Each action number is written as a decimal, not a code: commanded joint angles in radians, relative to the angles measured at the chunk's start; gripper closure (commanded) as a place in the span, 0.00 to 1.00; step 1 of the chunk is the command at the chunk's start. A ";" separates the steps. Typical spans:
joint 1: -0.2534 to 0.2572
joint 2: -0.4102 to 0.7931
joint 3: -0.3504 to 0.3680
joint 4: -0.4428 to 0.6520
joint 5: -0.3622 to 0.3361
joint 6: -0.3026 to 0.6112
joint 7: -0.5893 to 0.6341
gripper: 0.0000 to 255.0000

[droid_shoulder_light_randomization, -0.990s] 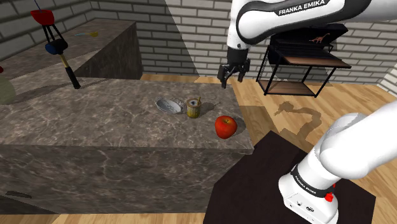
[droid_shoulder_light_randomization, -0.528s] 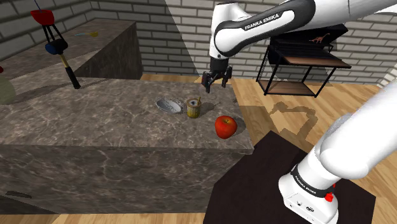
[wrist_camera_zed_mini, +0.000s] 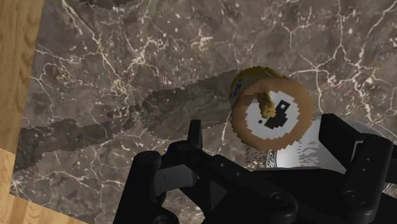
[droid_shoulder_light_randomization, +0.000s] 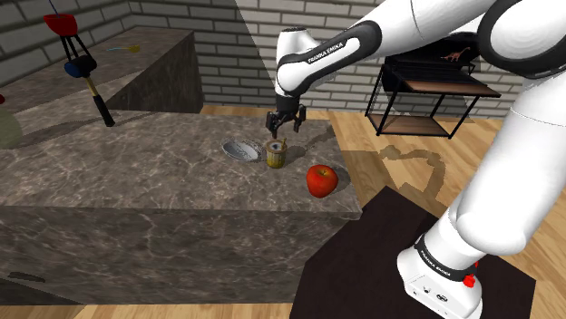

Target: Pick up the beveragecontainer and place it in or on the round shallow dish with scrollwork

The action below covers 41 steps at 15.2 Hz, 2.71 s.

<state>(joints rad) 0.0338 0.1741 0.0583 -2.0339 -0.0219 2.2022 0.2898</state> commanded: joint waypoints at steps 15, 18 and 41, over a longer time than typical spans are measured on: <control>0.010 0.226 0.002 0.117 -0.002 0.117 0.015 0.00; 0.010 0.226 0.002 0.117 -0.002 0.117 0.015 0.00; 0.008 0.138 0.005 0.163 0.005 -0.017 0.011 1.00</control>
<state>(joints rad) 0.0436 0.3161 0.0641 -1.8787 -0.0173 2.1974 0.3041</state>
